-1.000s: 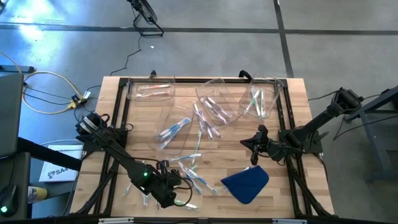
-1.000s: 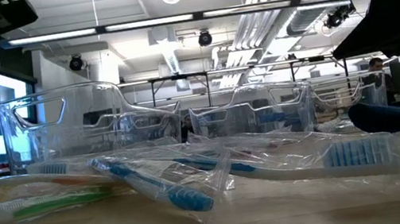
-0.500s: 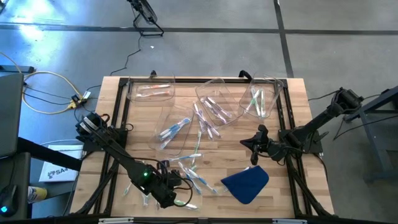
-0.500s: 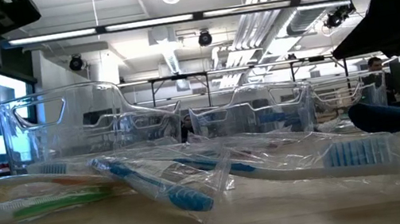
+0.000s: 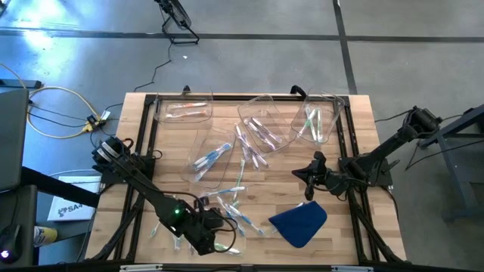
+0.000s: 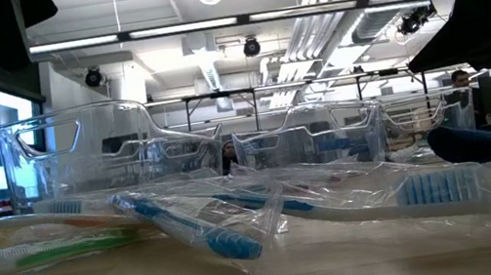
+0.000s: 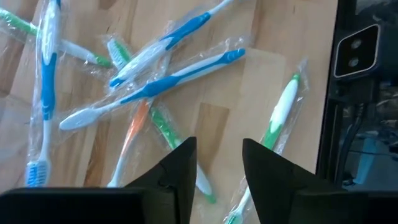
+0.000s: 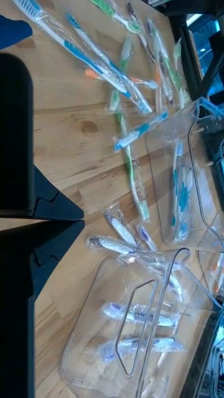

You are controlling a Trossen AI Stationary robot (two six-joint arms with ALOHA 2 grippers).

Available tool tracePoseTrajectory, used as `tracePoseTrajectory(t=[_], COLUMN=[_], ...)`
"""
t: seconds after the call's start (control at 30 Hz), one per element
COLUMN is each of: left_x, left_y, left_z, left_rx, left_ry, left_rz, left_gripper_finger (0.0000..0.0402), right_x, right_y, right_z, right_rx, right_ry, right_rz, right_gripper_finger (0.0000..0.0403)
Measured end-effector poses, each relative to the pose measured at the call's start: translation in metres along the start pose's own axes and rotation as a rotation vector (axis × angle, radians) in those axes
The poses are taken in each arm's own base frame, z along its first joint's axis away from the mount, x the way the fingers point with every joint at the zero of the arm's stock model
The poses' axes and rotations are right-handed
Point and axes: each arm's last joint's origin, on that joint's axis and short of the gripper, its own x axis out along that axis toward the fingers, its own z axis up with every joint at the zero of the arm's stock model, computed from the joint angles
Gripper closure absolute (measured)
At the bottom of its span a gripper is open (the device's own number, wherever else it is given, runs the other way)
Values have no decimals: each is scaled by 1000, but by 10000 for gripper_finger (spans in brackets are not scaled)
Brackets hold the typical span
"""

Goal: Pick & Place Toothbrushes
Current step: Put the green toothbrush into the top right transparent bin

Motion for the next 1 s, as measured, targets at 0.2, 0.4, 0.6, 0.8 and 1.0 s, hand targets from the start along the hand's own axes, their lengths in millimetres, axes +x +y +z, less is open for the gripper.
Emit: tracePoseTrajectory(t=[0.2, 0.4, 0.6, 0.8, 1.0], left_x=[3, 23, 43, 49, 50], left_y=[-3, -5, -5, 0, -3], left_z=[2, -4, -16, -25, -22], left_rx=[-12, 13, -59, -184, -195], left_ry=[-29, 3, 127, 213, 192], left_rz=[-21, 23, 43, 110, 77], left_gripper_finger=[272, 272, 272, 272, 272], right_x=[0, 0, 0, 0, 0], right_y=[0, 0, 0, 0, 0], right_z=[0, 0, 0, 0, 0], right_rx=[-1, 0, -17, -17, -17], right_ry=[0, 0, 0, 0, 0], right_rz=[0, 0, 0, 0, 0], right_gripper_finger=[399, 399, 399, 399, 399])
